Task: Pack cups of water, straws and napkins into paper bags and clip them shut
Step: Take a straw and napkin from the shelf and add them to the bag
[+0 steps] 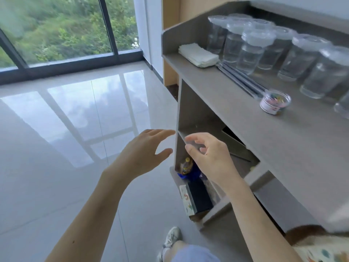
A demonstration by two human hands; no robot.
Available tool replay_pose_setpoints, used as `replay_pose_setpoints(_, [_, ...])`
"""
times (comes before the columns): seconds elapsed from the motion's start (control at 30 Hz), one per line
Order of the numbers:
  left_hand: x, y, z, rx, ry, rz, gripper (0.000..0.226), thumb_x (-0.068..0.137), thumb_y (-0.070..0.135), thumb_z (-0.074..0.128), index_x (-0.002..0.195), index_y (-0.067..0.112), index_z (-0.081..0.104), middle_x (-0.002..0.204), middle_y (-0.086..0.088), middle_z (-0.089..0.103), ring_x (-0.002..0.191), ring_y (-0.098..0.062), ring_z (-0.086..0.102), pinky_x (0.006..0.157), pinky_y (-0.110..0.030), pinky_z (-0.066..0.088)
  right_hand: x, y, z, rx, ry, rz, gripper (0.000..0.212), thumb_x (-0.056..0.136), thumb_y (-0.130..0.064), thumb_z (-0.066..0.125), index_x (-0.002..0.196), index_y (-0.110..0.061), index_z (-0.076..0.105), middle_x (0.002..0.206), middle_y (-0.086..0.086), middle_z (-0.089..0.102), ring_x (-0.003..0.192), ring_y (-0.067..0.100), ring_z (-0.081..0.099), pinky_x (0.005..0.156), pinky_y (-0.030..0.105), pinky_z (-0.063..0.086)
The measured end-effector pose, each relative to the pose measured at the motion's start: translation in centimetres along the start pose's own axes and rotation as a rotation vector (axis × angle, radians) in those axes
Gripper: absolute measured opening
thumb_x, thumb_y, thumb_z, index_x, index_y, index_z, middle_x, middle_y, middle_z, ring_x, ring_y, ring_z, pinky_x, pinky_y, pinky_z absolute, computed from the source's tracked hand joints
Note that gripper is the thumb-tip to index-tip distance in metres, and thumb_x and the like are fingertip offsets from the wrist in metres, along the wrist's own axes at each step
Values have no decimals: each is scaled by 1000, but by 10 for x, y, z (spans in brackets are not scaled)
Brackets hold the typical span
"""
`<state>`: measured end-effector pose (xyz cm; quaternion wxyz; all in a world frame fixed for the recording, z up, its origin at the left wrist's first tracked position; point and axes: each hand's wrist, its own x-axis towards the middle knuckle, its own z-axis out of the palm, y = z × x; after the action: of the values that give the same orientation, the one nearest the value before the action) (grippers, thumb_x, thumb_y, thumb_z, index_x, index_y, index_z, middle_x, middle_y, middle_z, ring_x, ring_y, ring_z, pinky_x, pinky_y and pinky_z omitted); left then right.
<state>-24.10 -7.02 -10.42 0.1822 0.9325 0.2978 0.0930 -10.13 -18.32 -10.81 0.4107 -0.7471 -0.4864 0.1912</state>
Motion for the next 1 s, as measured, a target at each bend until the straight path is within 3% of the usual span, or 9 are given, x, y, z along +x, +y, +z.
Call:
replay_pose_setpoints(0.17, [89,-35,-30,7,4,83,49,93,38,50,140,35,36,140,12,44,130,-10,36,103,-27,34,88,-8,-4,-31,61,23,22,90,-22,57,111,-21,63,113,-10,59,102,3,53,93,20,44])
replay_pose_setpoints(0.37, [187,-61,-33,-64,-44,253,48,93,35,52,138,32,39,137,9,49,128,-12,38,102,-30,36,157,6,-19,-91,222,113,17,89,-19,60,105,-22,66,103,-14,60,97,0,55,88,14,45])
replay_pose_setpoints(0.57, [294,-82,-32,-89,-81,515,45,91,28,56,135,26,47,130,2,55,120,-19,46,94,-34,41,217,18,-21,-195,398,244,17,89,-22,59,105,-24,65,106,-14,61,102,3,54,89,23,46])
replay_pose_setpoints(0.83, [407,-90,-28,-105,11,819,37,77,23,63,113,16,64,108,-2,68,98,-31,61,71,-41,50,279,26,-16,-343,634,450,18,87,-20,61,104,-20,67,105,-12,62,96,8,56,84,19,42])
replay_pose_setpoints(0.93, [428,-91,-22,-71,14,893,36,71,15,73,106,16,67,101,-2,70,91,-33,63,69,-43,48,288,32,-21,-457,710,490,17,85,-17,63,102,-17,67,106,-8,63,96,10,57,78,16,37])
replay_pose_setpoints(1.0, [438,-92,-21,-61,-16,905,37,70,16,78,106,18,67,102,-1,70,93,-33,63,72,-44,47,297,37,-24,-521,729,484,18,84,-14,65,102,-15,68,106,-5,64,98,16,58,80,22,39])
